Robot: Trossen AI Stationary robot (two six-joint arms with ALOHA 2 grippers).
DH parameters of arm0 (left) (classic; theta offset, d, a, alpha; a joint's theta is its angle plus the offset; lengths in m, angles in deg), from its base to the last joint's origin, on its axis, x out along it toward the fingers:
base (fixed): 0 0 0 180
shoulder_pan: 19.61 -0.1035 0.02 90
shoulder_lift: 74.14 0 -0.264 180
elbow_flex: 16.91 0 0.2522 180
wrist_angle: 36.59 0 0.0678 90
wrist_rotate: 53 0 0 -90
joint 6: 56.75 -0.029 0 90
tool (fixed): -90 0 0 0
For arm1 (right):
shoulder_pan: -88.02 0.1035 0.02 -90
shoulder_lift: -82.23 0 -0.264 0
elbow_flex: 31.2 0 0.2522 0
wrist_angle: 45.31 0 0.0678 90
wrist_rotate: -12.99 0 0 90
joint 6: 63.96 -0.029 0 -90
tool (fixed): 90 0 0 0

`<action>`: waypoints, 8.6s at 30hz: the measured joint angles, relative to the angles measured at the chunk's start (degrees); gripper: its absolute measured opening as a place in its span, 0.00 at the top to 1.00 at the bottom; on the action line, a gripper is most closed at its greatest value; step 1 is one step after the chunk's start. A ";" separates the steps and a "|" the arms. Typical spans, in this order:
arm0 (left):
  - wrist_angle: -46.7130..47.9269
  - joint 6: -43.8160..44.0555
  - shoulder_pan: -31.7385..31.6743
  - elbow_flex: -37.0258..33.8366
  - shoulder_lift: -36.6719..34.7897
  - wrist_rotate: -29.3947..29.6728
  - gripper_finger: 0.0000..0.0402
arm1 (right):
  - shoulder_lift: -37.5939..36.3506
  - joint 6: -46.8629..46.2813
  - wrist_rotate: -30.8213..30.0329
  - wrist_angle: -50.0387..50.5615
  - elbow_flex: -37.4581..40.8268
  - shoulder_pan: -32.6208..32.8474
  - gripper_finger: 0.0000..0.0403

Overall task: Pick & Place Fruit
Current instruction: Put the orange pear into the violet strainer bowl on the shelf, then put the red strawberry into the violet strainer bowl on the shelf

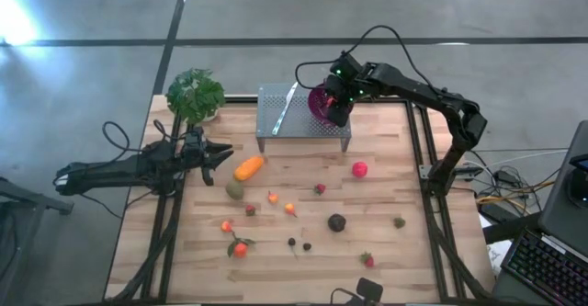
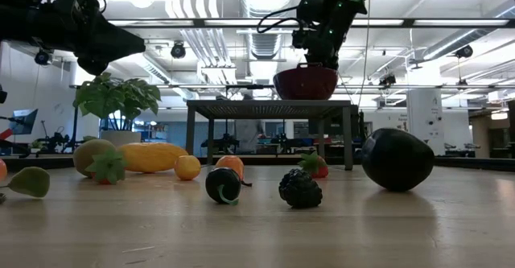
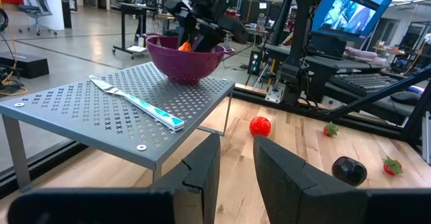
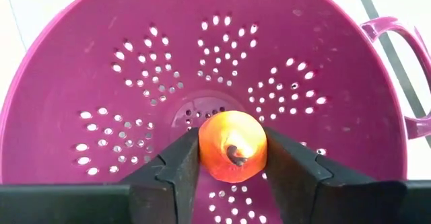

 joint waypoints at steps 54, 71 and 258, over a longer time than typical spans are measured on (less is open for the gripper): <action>0.00 0.00 0.00 0.00 0.02 0.02 0.76 | -27.98 -24.62 -2.91 29.13 -4.84 27.34 0.84; 0.00 0.02 0.00 0.00 0.00 0.02 0.76 | -32.06 -67.32 -10.74 37.83 14.34 58.42 0.75; 0.00 0.01 0.00 0.00 0.02 0.02 0.76 | -25.40 -75.67 -0.16 -6.38 53.12 66.20 0.53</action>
